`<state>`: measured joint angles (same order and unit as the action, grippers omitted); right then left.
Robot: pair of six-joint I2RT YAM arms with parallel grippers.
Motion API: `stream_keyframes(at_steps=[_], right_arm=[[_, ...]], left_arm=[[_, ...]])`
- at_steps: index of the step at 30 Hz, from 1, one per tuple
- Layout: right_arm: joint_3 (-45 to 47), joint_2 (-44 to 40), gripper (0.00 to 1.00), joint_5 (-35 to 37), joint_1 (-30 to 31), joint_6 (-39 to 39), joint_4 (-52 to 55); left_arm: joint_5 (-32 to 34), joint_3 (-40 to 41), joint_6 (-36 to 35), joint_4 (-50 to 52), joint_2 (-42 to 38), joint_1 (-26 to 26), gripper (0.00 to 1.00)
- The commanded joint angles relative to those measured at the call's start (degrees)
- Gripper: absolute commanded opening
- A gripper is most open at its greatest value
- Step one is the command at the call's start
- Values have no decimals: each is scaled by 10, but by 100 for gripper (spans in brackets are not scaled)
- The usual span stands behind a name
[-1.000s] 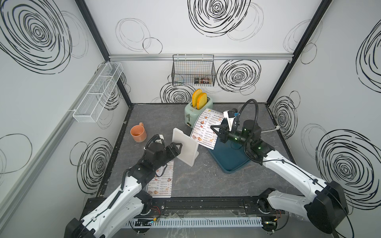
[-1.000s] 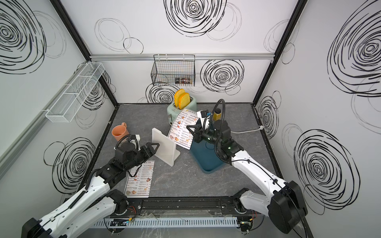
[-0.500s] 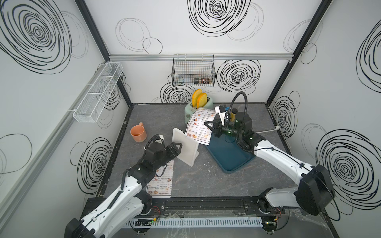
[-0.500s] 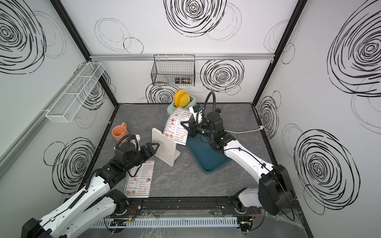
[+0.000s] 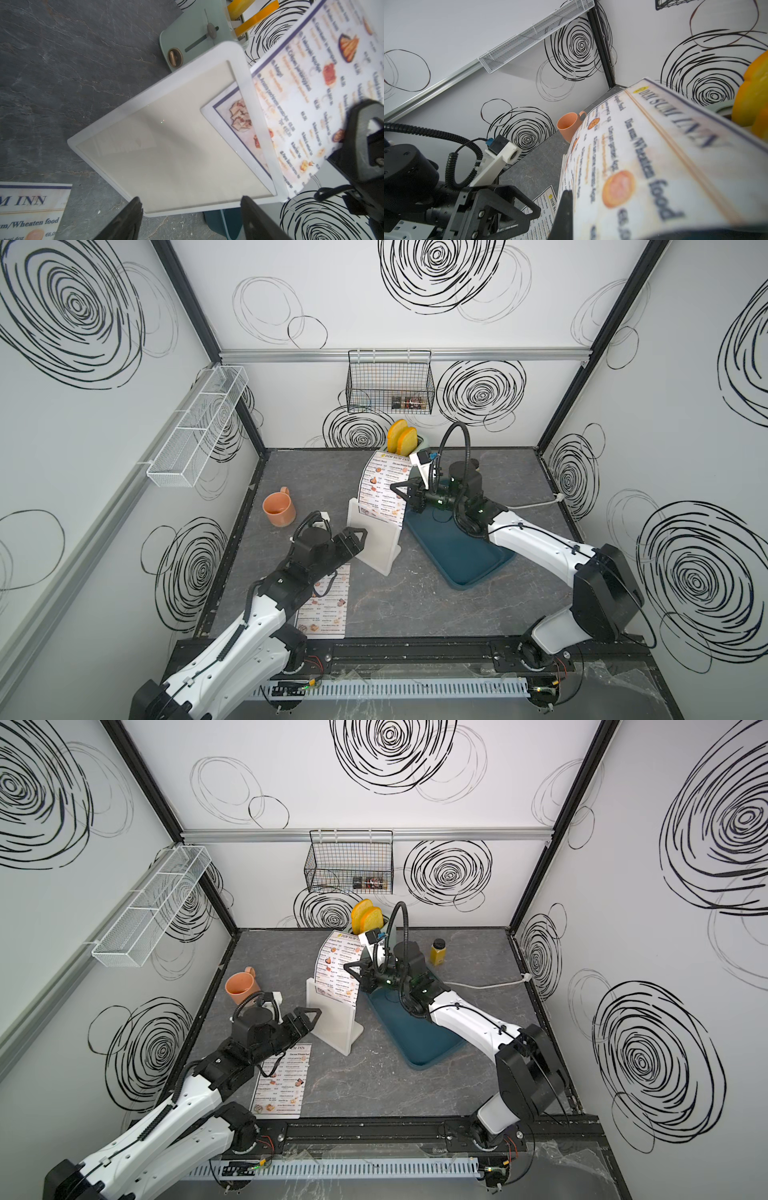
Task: Replace the menus in the menu holders
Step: Insert the menu into the menu holder.
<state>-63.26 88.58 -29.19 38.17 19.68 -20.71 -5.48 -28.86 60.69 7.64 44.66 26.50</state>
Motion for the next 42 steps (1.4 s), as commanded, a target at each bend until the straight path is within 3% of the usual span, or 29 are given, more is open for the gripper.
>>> stream_keyframes(at_steps=[1, 16, 27, 36, 39, 42], right_arm=[[-19, 10, 0, 27, 13, 13, -41], [11, 10, 0, 61, 31, 11, -76], [70, -15, 6, 74, 46, 22, -119], [69, -35, 33, 79, 39, 20, -119], [57, -33, 31, 71, 34, 20, -104], [58, -31, 20, 58, 34, 17, -93]], left_arm=[[10, 1, 11, -3, -6, -4, 78], [12, 0, 16, -2, -7, -4, 78], [19, -4, 18, -2, -8, -4, 78], [23, -8, 15, -1, -8, -4, 78], [22, -9, 14, 1, -8, -4, 78], [23, -10, 13, 2, -9, -4, 78]])
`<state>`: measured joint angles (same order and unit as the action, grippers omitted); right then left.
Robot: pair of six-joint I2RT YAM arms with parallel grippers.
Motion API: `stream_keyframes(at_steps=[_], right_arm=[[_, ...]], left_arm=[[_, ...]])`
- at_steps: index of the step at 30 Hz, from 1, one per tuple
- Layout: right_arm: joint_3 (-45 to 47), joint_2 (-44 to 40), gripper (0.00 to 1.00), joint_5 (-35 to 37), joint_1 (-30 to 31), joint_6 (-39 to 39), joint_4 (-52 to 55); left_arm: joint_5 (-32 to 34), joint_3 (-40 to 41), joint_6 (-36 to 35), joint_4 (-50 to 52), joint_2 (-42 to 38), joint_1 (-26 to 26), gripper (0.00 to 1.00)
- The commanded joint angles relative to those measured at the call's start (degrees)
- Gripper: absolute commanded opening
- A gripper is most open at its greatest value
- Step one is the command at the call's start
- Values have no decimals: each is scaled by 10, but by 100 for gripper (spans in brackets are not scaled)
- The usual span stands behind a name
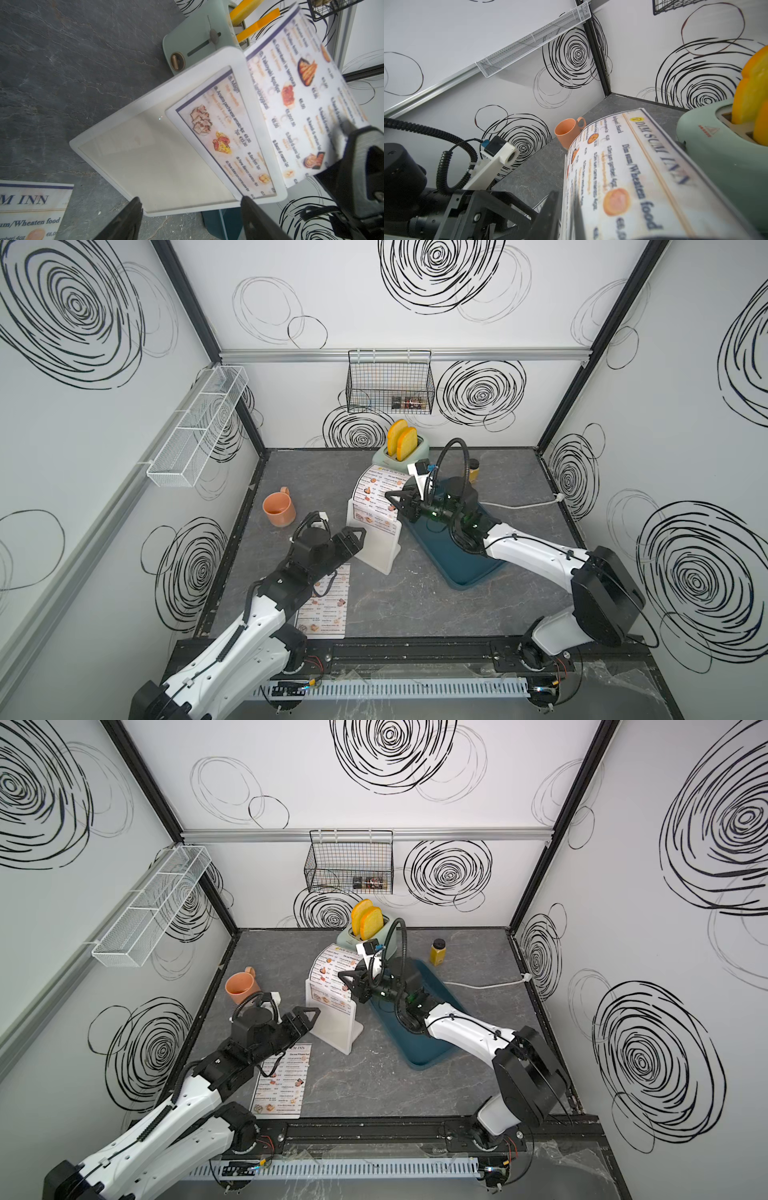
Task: Replace the menus in the menu holders
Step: Insert the menu into the menu holder.
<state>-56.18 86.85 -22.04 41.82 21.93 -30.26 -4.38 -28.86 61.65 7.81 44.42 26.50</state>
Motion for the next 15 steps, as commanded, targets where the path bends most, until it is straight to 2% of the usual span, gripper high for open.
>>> stream_keyframes(at_steps=[1, 4, 9, 12, 15], right_arm=[[-9, -14, 16, -17, -2, -6, 2], [9, -19, 9, -26, 1, -7, -1], [28, -25, 7, -40, 6, -15, -1], [26, -28, 11, -43, 7, -20, 12], [17, -32, 25, -41, 2, -20, 15]], left_arm=[[13, -10, 3, 0, -7, -4, 78], [13, -11, 4, -1, -8, -4, 78], [14, -14, 3, -5, -5, -4, 79], [17, -16, 3, -5, -5, -4, 79], [21, -19, 4, -6, -6, -4, 80]])
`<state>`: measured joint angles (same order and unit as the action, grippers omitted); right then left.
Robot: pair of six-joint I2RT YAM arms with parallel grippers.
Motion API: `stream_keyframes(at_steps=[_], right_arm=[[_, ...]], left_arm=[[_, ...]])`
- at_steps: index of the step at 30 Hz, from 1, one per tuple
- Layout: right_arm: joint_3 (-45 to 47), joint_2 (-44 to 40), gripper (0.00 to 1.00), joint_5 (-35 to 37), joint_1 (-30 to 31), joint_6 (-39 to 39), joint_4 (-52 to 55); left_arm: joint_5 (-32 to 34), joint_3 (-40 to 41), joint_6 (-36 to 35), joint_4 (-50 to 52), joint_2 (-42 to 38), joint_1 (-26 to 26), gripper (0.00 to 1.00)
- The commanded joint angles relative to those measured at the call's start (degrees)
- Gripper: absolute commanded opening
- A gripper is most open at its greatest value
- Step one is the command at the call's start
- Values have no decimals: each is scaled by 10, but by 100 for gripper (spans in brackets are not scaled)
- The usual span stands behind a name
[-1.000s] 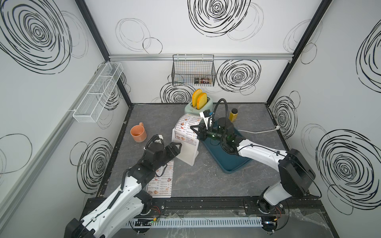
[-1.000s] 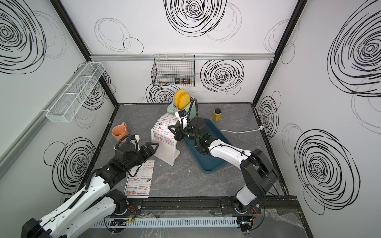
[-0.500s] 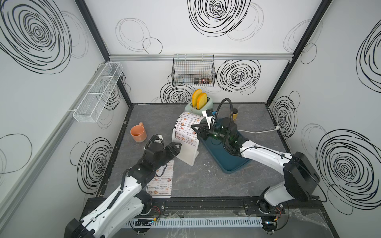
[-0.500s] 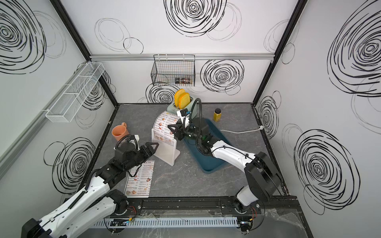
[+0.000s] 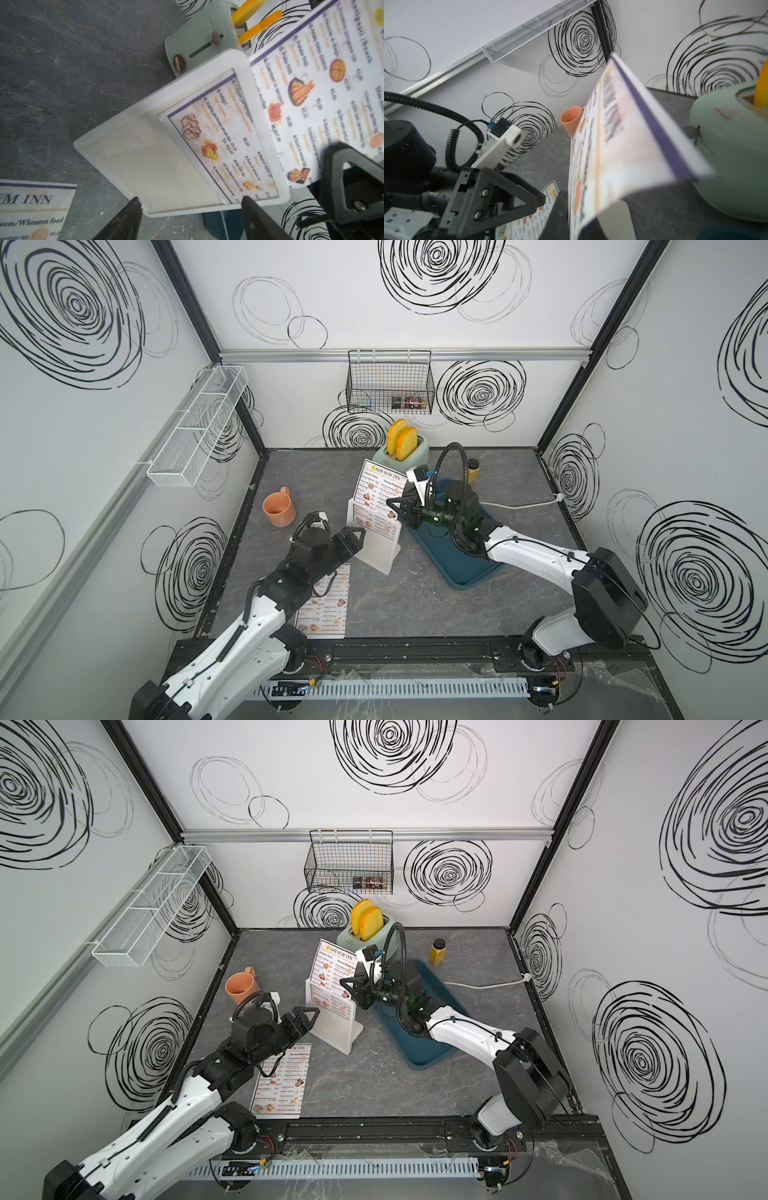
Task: Replace the menus in the menu holders
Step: Insert the menu into the menu holder.
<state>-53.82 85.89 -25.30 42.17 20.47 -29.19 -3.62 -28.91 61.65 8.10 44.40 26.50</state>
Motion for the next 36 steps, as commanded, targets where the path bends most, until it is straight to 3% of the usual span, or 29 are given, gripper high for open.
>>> stream_keyframes(at_steps=[1, 6, 13, 17, 20, 25, 33, 36], right_arm=[[-13, -24, 27, -8, -5, -6, 7], [-48, -20, 28, -9, -21, -6, 32], [-45, -14, 9, -40, -23, -10, 51], [-36, -16, 5, -57, -14, -19, 73], [-29, -16, 7, -64, -10, -25, 83], [-34, -19, 22, -52, -11, -35, 94], [-79, -23, 24, -43, -22, -45, 120], [-70, -16, 16, -52, -22, -43, 120]], left_arm=[[14, -19, 3, -9, -5, -4, 80], [14, -20, 0, -10, -4, -4, 80], [12, -21, 0, -12, -5, -4, 80], [11, -23, -2, -14, -4, -4, 80], [14, -26, -4, -10, -3, -4, 80], [17, -28, -3, -9, -4, -4, 80], [18, -32, -7, -1, -6, -5, 80], [19, -34, -7, 1, -8, -5, 80]])
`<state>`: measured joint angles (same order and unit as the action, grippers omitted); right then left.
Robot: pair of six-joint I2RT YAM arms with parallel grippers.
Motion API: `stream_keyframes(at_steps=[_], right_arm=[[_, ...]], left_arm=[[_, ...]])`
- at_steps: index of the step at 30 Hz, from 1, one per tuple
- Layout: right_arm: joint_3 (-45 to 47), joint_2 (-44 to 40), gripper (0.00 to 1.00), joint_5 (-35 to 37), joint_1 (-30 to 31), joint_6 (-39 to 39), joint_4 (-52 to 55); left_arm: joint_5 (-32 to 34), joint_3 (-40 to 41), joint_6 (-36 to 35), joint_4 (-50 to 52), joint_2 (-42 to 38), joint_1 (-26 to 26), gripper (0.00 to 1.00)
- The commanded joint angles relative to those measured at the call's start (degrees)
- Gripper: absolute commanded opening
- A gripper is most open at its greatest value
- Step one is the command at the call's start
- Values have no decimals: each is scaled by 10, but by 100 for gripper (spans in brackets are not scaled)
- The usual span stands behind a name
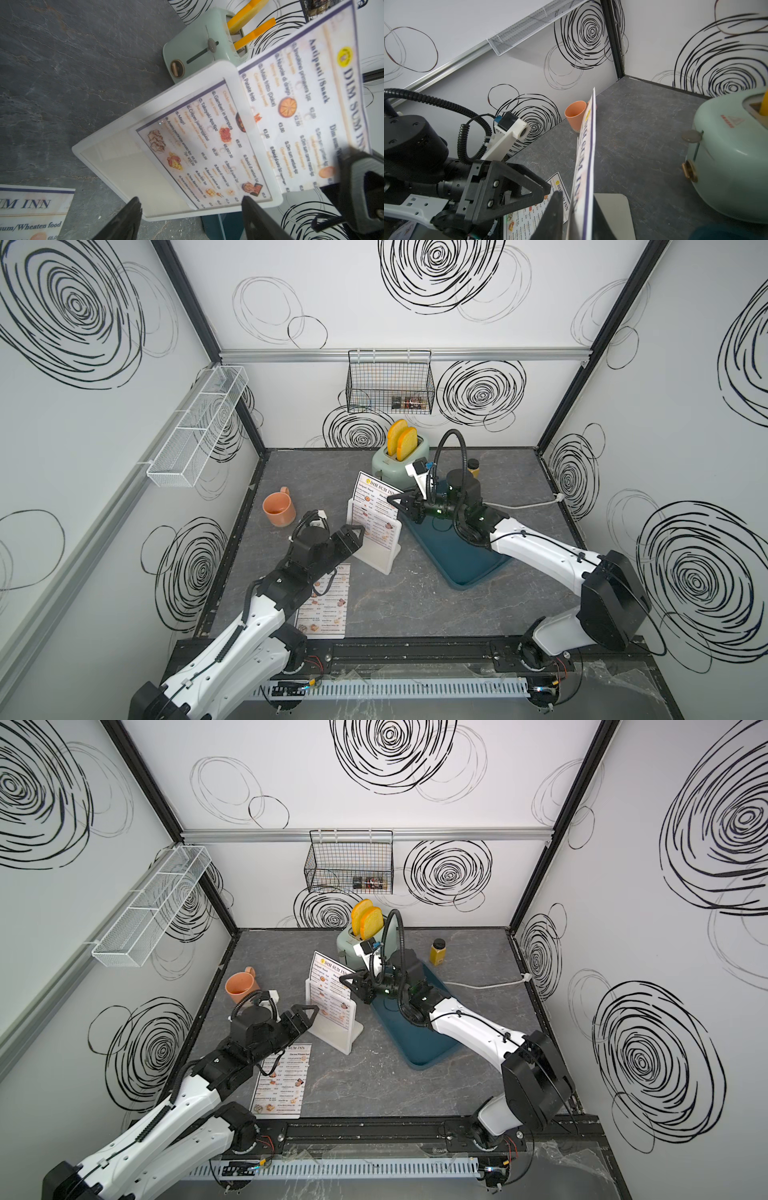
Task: Replace the menus in the menu holders
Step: Insert the menu into the menu holder.
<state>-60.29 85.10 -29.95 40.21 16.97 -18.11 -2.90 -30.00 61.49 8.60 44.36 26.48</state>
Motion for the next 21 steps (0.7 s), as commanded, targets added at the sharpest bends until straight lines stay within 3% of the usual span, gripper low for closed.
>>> stream_keyframes(at_steps=[1, 6, 13, 21], right_arm=[[-2, -5, 14, -7, 0, -8, 10], [14, 4, 9, -16, 9, -23, 30], [5, 21, 13, -29, 15, -45, 57], [-9, 31, 15, -29, 16, -68, 80]], left_arm=[[14, -26, -7, -1, -8, -5, 80], [32, -51, -21, 23, -13, -5, 80], [67, -144, -57, 75, 2, -5, 79], [28, -263, -74, 92, 74, -1, 70]])
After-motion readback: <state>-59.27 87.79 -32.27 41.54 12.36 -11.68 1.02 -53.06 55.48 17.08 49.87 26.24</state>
